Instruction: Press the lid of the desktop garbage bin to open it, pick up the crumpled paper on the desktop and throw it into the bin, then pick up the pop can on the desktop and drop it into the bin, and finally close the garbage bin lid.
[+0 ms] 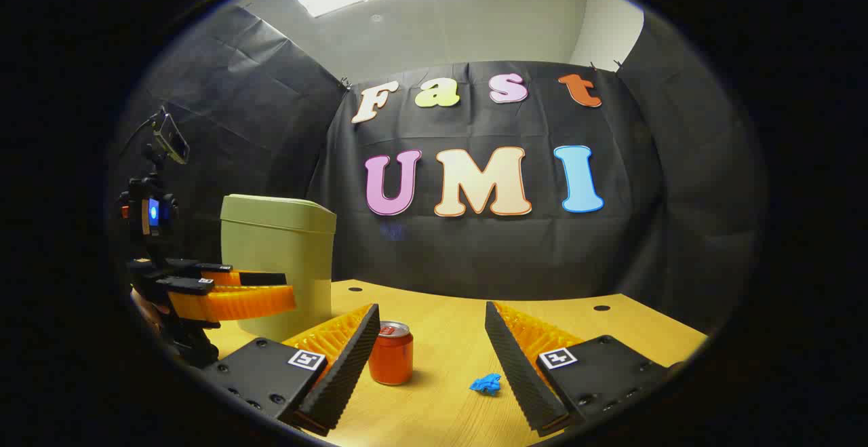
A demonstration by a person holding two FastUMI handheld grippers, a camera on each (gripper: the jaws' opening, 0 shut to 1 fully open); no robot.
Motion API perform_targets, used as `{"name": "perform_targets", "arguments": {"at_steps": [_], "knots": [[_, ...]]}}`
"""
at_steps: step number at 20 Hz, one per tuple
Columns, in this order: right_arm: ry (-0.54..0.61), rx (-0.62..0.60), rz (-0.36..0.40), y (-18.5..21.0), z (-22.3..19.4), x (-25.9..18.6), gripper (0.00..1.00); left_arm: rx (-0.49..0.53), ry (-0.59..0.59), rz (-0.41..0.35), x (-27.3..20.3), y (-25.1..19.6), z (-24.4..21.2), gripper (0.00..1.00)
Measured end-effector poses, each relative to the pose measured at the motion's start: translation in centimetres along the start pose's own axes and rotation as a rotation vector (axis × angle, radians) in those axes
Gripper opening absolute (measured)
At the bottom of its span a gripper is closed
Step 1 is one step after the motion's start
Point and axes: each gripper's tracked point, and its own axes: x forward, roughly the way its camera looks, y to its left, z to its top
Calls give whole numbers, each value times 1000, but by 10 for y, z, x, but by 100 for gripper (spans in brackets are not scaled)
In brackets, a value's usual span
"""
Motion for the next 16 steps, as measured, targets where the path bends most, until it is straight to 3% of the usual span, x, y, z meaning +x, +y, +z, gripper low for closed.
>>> {"name": "perform_targets", "arguments": {"at_steps": [16], "knots": [[5, -14, -9, -3, -1, -1, 98, -20, 24, -6, -2, -5, -4, 95]]}}
